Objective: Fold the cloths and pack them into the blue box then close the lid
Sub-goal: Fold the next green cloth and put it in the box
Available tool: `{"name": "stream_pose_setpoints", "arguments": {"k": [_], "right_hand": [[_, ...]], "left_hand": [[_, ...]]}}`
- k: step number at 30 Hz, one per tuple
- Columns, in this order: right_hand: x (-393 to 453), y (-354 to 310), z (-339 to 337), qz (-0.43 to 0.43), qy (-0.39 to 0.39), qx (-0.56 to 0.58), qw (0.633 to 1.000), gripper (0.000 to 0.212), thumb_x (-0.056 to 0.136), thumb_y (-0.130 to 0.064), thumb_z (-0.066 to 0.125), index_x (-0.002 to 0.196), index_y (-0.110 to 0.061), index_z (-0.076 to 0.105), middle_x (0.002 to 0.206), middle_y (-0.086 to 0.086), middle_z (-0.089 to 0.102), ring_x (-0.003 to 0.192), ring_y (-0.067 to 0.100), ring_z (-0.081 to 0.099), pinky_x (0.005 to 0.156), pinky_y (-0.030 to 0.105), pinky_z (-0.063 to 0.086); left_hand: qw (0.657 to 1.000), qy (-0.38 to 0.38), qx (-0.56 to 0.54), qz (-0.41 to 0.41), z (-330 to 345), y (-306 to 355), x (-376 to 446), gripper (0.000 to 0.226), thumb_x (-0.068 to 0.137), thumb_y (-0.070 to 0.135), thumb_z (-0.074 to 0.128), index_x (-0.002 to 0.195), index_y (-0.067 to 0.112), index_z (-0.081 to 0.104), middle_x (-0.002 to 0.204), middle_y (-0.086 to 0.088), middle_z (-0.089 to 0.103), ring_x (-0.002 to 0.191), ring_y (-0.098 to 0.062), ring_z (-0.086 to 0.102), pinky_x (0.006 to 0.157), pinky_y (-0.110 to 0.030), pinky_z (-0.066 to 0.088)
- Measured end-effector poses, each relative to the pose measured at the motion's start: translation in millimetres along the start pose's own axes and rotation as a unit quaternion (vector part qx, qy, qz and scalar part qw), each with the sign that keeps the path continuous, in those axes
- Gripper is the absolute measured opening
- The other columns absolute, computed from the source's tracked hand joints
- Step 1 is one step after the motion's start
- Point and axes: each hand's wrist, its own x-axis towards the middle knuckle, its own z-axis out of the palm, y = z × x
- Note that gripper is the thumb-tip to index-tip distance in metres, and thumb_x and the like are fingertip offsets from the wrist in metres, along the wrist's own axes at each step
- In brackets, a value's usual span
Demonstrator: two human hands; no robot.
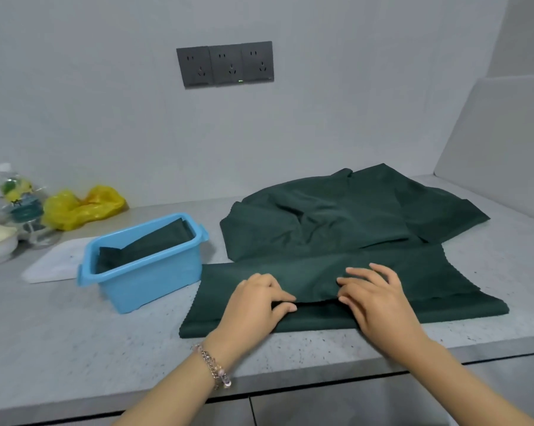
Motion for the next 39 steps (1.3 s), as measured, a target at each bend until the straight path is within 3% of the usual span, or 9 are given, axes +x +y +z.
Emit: {"name": "stream_pose_setpoints", "arguments": {"k": [9,13,18,23,28,31,34,39], "right_hand": [[-16.2,-10.9,-5.3,-0.046,-0.016,0.016,0.999,0.016,0.063,-0.006,0.082,0.069,-0.013,0.069,0.076,-0.007,0.072,0.086,0.014,0.070,0.080,0.026,0.051],[-20.1,-14.0,-8.1,-0.016,-0.030,0.042,0.999,0.017,0.066,-0.008,0.082,0.071,-0.016,0.069,0.083,-0.009,0.072,0.089,0.014,0.069,0.082,0.026,0.050],[-23.0,-14.4,-12.4,-0.002,-0.032,0.080,0.996,0.013,0.073,-0.006,0.076,0.074,-0.016,0.066,0.093,-0.007,0.072,0.094,0.015,0.067,0.088,0.023,0.045],[-27.1,-14.0,-11.9,0.003,-0.061,0.079,0.995,0.017,0.070,-0.002,0.077,0.073,-0.014,0.065,0.093,-0.006,0.072,0.093,0.017,0.068,0.086,0.030,0.046],[-30.0,-11.5,-11.3,0.005,-0.105,0.094,0.990,0.019,0.076,-0.001,0.071,0.076,-0.016,0.060,0.094,-0.007,0.070,0.098,0.017,0.066,0.085,0.027,0.043],[-31.7,-9.3,-11.2,0.010,-0.126,0.105,0.986,0.017,0.080,-0.003,0.067,0.078,-0.017,0.057,0.093,-0.007,0.068,0.097,0.016,0.065,0.083,0.025,0.041],[-31.7,-9.3,-11.9,0.004,-0.142,0.114,0.983,0.012,0.083,-0.010,0.059,0.078,-0.019,0.055,0.089,-0.007,0.065,0.090,0.018,0.064,0.076,0.026,0.044],[-33.2,-11.0,-11.3,0.012,-0.143,0.112,0.983,0.008,0.084,-0.017,0.054,0.078,-0.022,0.053,0.090,-0.011,0.064,0.092,0.014,0.063,0.078,0.025,0.043]], "left_hand": [[0.999,-0.006,0.021,0.025,-2.1,-4.7,-20.6,0.024,0.089,0.044,0.057,0.110,0.040,0.068,0.111,0.021,0.057,0.108,0.000,0.041,0.093,-0.014,0.019],[0.999,0.018,-0.007,0.026,1.1,-3.0,-28.9,0.022,0.089,0.041,0.058,0.108,0.037,0.070,0.108,0.021,0.058,0.107,0.000,0.043,0.095,-0.009,0.016],[0.996,0.073,-0.016,0.048,-0.3,-3.6,-33.0,0.017,0.085,0.034,0.065,0.100,0.032,0.074,0.100,0.017,0.064,0.098,-0.004,0.053,0.091,-0.017,0.028],[0.995,0.066,-0.009,0.079,6.0,-4.1,-38.3,0.015,0.084,0.034,0.066,0.095,0.029,0.076,0.096,0.016,0.065,0.093,-0.005,0.055,0.086,-0.022,0.035],[0.994,0.059,0.000,0.096,6.3,-2.8,-39.7,0.027,0.086,0.043,0.054,0.093,0.029,0.076,0.093,0.017,0.066,0.089,-0.003,0.055,0.081,-0.024,0.042],[0.993,0.040,0.016,0.114,5.8,-2.0,-40.1,0.021,0.086,0.039,0.060,0.091,0.027,0.076,0.090,0.015,0.067,0.085,-0.006,0.058,0.077,-0.025,0.046],[0.995,0.015,0.006,0.094,2.1,1.0,-39.5,0.017,0.085,0.035,0.064,0.090,0.025,0.076,0.088,0.015,0.067,0.084,-0.007,0.059,0.077,-0.025,0.048],[0.998,-0.015,0.049,0.026,-3.4,20.9,-20.5,0.039,0.090,0.047,0.043,0.075,0.022,0.069,0.081,0.010,0.064,0.079,-0.008,0.052,0.082,-0.027,0.040]]}}
